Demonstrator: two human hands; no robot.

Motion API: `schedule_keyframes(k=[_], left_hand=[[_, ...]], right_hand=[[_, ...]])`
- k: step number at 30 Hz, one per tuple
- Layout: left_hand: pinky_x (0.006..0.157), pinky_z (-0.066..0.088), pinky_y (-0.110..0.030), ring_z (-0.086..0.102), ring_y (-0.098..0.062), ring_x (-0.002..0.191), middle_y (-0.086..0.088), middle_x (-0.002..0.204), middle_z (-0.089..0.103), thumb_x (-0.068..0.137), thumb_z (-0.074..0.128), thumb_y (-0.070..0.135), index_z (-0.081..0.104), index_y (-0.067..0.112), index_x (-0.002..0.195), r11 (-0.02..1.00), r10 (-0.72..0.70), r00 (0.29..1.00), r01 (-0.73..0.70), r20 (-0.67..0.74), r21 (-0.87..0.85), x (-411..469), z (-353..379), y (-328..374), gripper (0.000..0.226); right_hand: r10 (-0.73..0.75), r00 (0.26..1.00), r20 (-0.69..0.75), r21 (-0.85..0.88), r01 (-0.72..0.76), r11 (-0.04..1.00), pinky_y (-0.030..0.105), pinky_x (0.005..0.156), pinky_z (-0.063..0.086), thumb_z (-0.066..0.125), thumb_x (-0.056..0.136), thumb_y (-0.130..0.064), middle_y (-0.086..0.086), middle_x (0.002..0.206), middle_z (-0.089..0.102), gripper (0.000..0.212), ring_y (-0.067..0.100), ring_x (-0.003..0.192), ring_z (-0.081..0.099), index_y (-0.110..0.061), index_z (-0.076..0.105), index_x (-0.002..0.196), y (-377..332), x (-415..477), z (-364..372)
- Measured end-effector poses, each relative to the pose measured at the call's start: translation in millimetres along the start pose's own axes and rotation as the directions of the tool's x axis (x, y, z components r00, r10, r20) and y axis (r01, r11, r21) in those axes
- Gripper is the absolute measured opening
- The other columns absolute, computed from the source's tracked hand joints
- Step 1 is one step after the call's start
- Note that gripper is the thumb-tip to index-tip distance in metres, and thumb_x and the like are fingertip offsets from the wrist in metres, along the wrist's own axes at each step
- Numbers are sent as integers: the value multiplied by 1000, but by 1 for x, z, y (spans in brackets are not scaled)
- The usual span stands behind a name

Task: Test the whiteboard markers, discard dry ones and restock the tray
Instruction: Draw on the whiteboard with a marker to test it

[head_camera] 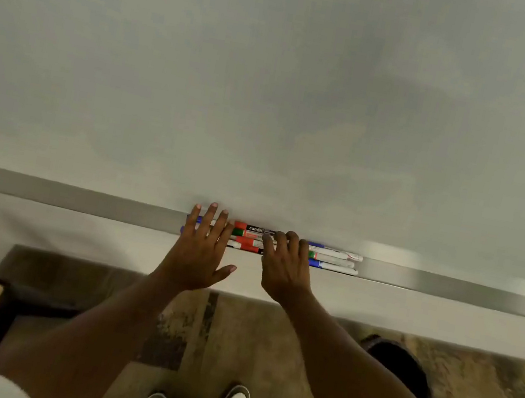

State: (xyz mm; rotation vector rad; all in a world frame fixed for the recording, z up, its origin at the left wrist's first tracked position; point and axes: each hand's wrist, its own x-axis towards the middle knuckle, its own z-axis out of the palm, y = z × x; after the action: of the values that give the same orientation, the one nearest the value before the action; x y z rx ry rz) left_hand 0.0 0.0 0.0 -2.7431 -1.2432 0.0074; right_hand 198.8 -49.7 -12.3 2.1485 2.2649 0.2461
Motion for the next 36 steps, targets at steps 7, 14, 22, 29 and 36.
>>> schedule_keyframes(k=[7,14,22,29,36], left_hand=[[111,11,-64,24,-48,137,-26,145,37,90,24,67,40,0,139,999,10,1000,-8,29,-46,11,16,7,85],[112,9,-64,22,-48,138,-26,145,37,90,27,68,41,0,139,999,32,999,-32,2,-37,15,32,6,85],[110,14,-64,25,-48,137,-26,144,39,91,29,65,43,-1,137,999,47,997,-49,-66,-18,14,33,2,82],[108,22,-64,35,-48,132,-27,139,44,91,47,45,45,-3,134,996,75,989,-68,-129,53,15,27,-2,64],[66,48,-39,59,-31,84,-20,108,61,85,67,30,51,0,123,985,159,913,-121,-376,121,28,-45,-20,51]], right_hand=[[-25,999,-20,-24,24,999,44,81,47,72,76,-27,13,102,64,41,30,95,57,-8,59,109,5,9,16],[-19,997,-80,-47,15,999,41,76,47,67,85,-28,12,91,63,26,28,86,55,-7,60,98,9,17,32],[-216,951,-220,-131,191,973,38,71,47,69,85,-23,12,81,62,21,26,80,56,-4,60,88,16,23,42],[-234,925,-301,-105,212,972,40,79,48,54,94,-29,15,94,63,26,28,89,58,-4,56,98,12,20,22],[-242,881,-406,-72,233,970,37,69,47,67,82,-28,12,89,65,32,26,73,61,-7,53,103,-4,26,-60]])
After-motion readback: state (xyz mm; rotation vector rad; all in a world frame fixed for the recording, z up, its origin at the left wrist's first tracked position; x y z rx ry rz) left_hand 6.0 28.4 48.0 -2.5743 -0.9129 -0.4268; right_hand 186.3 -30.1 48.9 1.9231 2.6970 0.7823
